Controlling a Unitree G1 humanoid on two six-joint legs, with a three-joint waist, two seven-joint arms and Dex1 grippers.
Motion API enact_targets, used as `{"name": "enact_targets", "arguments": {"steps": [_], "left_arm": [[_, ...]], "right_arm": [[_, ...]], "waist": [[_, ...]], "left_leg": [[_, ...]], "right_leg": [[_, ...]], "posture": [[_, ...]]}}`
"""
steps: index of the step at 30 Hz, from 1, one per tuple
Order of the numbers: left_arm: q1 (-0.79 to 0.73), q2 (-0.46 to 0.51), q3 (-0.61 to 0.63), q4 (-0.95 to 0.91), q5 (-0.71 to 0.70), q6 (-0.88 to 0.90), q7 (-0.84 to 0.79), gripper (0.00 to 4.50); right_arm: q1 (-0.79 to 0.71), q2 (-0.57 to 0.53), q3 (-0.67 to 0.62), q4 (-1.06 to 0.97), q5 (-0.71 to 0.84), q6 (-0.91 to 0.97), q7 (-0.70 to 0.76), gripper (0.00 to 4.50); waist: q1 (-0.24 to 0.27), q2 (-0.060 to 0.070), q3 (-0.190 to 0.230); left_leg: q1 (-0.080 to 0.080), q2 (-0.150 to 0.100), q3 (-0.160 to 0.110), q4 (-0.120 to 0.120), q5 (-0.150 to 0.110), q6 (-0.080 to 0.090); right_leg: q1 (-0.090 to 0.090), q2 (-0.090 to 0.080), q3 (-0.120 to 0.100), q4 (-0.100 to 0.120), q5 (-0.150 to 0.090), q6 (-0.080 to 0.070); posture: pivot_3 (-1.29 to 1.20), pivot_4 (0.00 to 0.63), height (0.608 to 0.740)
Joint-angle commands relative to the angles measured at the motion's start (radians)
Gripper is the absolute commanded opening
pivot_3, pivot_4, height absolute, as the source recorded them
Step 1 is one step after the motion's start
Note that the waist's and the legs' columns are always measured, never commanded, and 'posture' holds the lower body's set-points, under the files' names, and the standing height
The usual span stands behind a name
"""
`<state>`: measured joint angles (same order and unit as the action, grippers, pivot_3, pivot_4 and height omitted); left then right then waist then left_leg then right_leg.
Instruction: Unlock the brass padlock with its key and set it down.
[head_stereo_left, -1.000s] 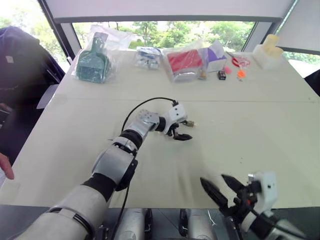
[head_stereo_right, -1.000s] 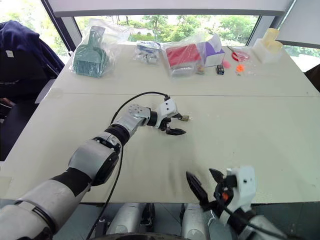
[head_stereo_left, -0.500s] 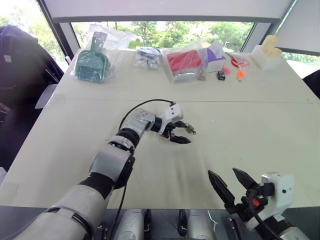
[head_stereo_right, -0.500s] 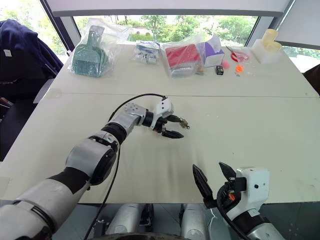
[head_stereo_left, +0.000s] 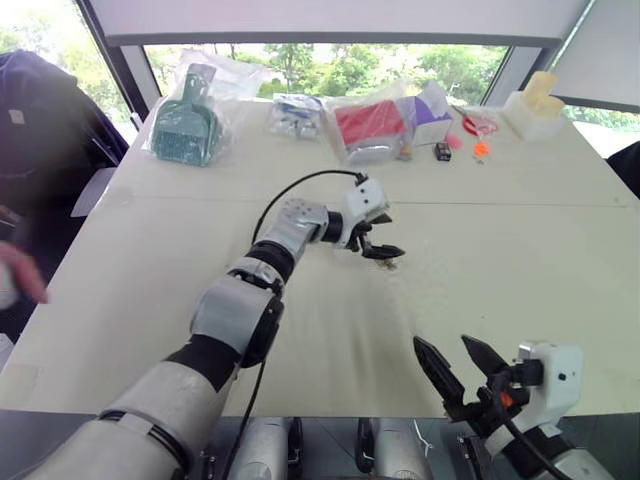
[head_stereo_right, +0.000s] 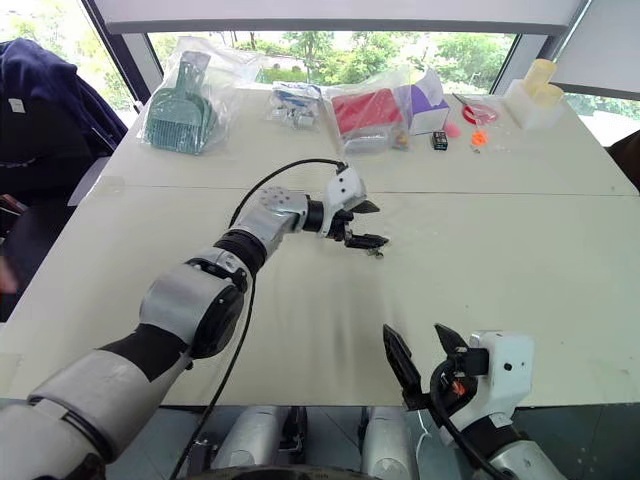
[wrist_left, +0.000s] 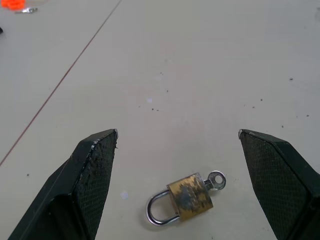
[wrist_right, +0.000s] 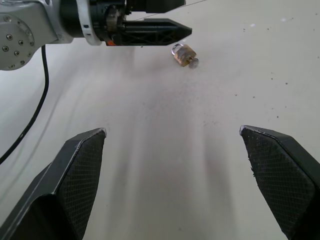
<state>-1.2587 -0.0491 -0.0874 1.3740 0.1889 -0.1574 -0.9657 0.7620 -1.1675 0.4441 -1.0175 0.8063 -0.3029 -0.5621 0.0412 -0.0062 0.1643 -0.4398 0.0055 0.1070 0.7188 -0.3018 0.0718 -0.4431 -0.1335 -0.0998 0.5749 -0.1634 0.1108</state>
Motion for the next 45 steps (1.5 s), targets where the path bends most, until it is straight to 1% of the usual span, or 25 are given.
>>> {"name": "enact_targets", "arguments": {"steps": [1,5,8,11,17,21,23,28,30,38,39,40,45], "left_arm": [[0.018,-0.018,-0.030,0.007,0.055,0.049,0.053,4.06],[0.044,-0.020,-0.060,0.015,0.103,0.108,0.057,4.06],[0.049,-0.011,-0.076,0.017,0.127,0.143,0.034,4.06],[0.040,-0.002,-0.072,0.014,0.125,0.170,-0.038,4.06],[0.043,0.040,-0.103,0.003,0.139,0.128,-0.289,4.06],[0.051,0.053,-0.096,-0.006,0.126,0.096,-0.366,4.06],[0.053,0.051,-0.078,-0.010,0.111,0.081,-0.341,4.06],[0.040,0.025,-0.033,-0.015,0.083,0.056,-0.163,4.06],[0.037,0.014,-0.026,-0.014,0.078,0.050,-0.124,4.06],[0.067,-0.005,-0.042,-0.008,0.090,0.048,-0.081,4.06],[0.069,-0.006,-0.041,-0.008,0.090,0.052,-0.073,3.51],[0.069,-0.006,-0.040,-0.007,0.089,0.054,-0.067,3.28],[0.079,-0.013,-0.044,-0.006,0.092,0.061,-0.041,1.37]], "right_arm": [[-0.003,0.042,0.084,-0.030,-0.105,-0.030,-0.039,4.45],[-0.011,0.090,0.168,-0.030,-0.197,-0.033,-0.080,4.45],[-0.031,0.101,0.196,-0.030,-0.222,-0.030,-0.107,4.45],[-0.057,0.097,0.199,-0.030,-0.213,-0.029,-0.132,4.45],[-0.104,0.070,0.171,-0.030,-0.149,-0.016,-0.148,4.45],[-0.139,0.049,0.132,-0.030,-0.084,-0.001,-0.146,4.45],[-0.154,0.042,0.117,-0.030,-0.055,0.008,-0.141,4.45],[-0.173,0.041,0.092,-0.030,-0.013,0.033,-0.126,4.45],[-0.179,0.048,0.084,-0.030,-0.002,0.046,-0.124,4.45],[-0.189,0.079,0.070,-0.030,0.000,0.079,-0.126,4.45],[-0.184,0.080,0.067,-0.030,-0.003,0.078,-0.126,4.50],[-0.183,0.081,0.064,-0.030,-0.002,0.079,-0.125,4.50],[-0.186,0.089,0.054,-0.030,0.005,0.091,-0.121,4.50]], "waist": [[-0.001,0.000,0.000],[0.000,-0.001,-0.001],[-0.002,-0.001,-0.001],[-0.003,-0.002,-0.003],[-0.003,-0.001,-0.003],[-0.001,-0.001,-0.003],[-0.001,-0.001,-0.003],[0.002,-0.002,-0.003],[0.000,-0.002,-0.003],[0.001,-0.002,-0.003],[0.000,-0.002,-0.003],[-0.001,-0.002,-0.003],[0.000,-0.002,-0.003]], "left_leg": [[0.000,0.000,0.000,0.000,0.000,0.000],[0.000,0.000,0.000,0.000,0.000,0.000],[0.002,0.000,0.000,0.000,0.000,0.000],[0.003,0.001,0.000,0.000,0.000,0.000],[0.003,0.001,0.000,-0.001,0.000,0.000],[0.003,0.001,0.000,0.000,0.000,0.000],[0.003,0.001,0.000,0.000,0.000,0.000],[0.003,0.001,0.000,0.001,0.000,0.000],[0.003,0.001,0.000,0.002,0.000,0.000],[0.003,0.001,0.000,0.001,0.000,0.000],[0.003,0.001,0.000,0.002,0.000,0.000],[0.003,0.001,0.000,0.002,0.000,0.000],[0.003,0.001,0.000,0.001,0.000,0.000]], "right_leg": [[0.000,0.000,0.000,0.000,0.000,0.000],[0.000,0.000,0.000,0.001,0.000,0.000],[0.001,0.000,0.000,0.000,0.000,0.000],[0.002,0.000,0.000,0.001,0.000,0.000],[0.001,0.000,0.000,0.001,0.000,-0.001],[0.001,0.000,0.000,0.001,0.000,-0.001],[0.001,0.000,0.000,0.001,0.000,-0.001],[0.002,0.000,0.000,0.001,0.000,0.000],[0.003,0.000,0.000,0.001,0.000,0.000],[0.002,0.000,0.000,0.002,0.000,0.000],[0.002,0.000,0.000,0.002,0.000,0.000],[0.002,0.000,0.000,0.002,0.000,0.000],[0.002,0.000,0.000,0.002,0.000,0.000]], "posture": [[0.00,0.150,0.735],[0.00,0.150,0.735],[0.00,0.150,0.735],[0.00,0.150,0.735],[0.00,0.150,0.735],[0.00,0.150,0.735],[0.00,0.150,0.735],[0.00,0.150,0.735],[0.00,0.150,0.735],[0.00,0.150,0.735],[0.00,0.150,0.735],[0.00,0.150,0.735],[0.00,0.150,0.735]]}}
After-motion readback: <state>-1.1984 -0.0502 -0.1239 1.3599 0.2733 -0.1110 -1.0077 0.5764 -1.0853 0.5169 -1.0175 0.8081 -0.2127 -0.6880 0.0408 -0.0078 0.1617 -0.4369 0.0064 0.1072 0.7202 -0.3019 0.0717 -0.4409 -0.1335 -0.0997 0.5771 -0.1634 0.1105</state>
